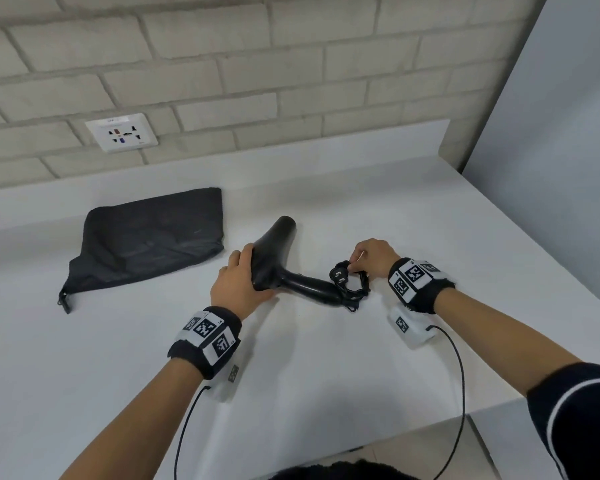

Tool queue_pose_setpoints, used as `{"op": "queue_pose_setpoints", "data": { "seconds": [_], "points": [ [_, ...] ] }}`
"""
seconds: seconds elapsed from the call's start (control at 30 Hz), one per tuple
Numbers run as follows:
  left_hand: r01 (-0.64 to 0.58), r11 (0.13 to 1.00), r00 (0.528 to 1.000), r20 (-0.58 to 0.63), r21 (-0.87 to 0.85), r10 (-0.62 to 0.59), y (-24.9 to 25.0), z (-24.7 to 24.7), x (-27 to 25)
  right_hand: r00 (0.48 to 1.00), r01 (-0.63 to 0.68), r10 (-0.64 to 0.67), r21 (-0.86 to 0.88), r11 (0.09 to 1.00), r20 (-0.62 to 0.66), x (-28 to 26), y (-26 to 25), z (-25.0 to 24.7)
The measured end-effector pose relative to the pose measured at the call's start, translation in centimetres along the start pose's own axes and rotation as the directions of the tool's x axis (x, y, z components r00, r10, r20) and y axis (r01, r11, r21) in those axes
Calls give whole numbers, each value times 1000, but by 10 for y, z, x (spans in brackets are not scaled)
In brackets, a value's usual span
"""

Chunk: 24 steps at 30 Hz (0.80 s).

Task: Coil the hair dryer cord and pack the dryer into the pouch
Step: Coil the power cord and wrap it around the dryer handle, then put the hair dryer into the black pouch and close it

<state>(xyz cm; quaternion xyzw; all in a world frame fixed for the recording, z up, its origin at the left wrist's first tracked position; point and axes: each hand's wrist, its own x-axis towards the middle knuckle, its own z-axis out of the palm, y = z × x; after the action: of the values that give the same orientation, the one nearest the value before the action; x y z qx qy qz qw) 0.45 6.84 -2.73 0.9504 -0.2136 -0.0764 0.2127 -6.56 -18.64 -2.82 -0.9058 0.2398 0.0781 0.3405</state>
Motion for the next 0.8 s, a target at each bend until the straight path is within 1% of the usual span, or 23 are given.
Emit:
{"op": "queue_pose_setpoints", "data": {
  "seconds": [0.1, 0.23, 0.33, 0.47, 0.57, 0.63, 0.7, 0.73, 0.8],
  "points": [
    [-43, 999, 999, 32, 20, 42, 2, 1, 5, 999, -34, 36, -52, 998, 21, 3, -2, 2],
    [-71, 997, 994, 82, -2, 71, 0, 1, 10, 998, -39, 43, -82, 996, 48, 7, -5, -1],
    [-70, 997, 994, 79, -23, 72, -2, 0, 10, 998, -32, 37, -105, 994, 50, 7, -3, 1],
    [-64, 996, 995, 76, -54, 68, -1, -1, 10, 999, -34, 37, -89, 995, 29, 4, -1, 1],
    [-45, 992, 992, 115, -120, 59, -2, -6, 11, 999, -27, 30, -96, 995, 24, 2, -2, -2],
    [-40, 988, 988, 145, -148, 62, -2, -10, 11, 999, -20, 26, -148, 989, 38, -1, -8, -5],
    [-29, 982, 984, 165, -188, 61, -3, -16, 9, 997, -2, 21, -232, 973, 77, -4, -20, -9],
    [-16, 974, 983, 175, -227, 57, -4, -19, 9, 996, 10, 14, -271, 963, 86, -5, -29, -10],
    [41, 942, 978, 208, -332, 30, -9, -26, 7, 998, 59, -46, -299, 953, 50, -4, -50, -10]
  ]
}}
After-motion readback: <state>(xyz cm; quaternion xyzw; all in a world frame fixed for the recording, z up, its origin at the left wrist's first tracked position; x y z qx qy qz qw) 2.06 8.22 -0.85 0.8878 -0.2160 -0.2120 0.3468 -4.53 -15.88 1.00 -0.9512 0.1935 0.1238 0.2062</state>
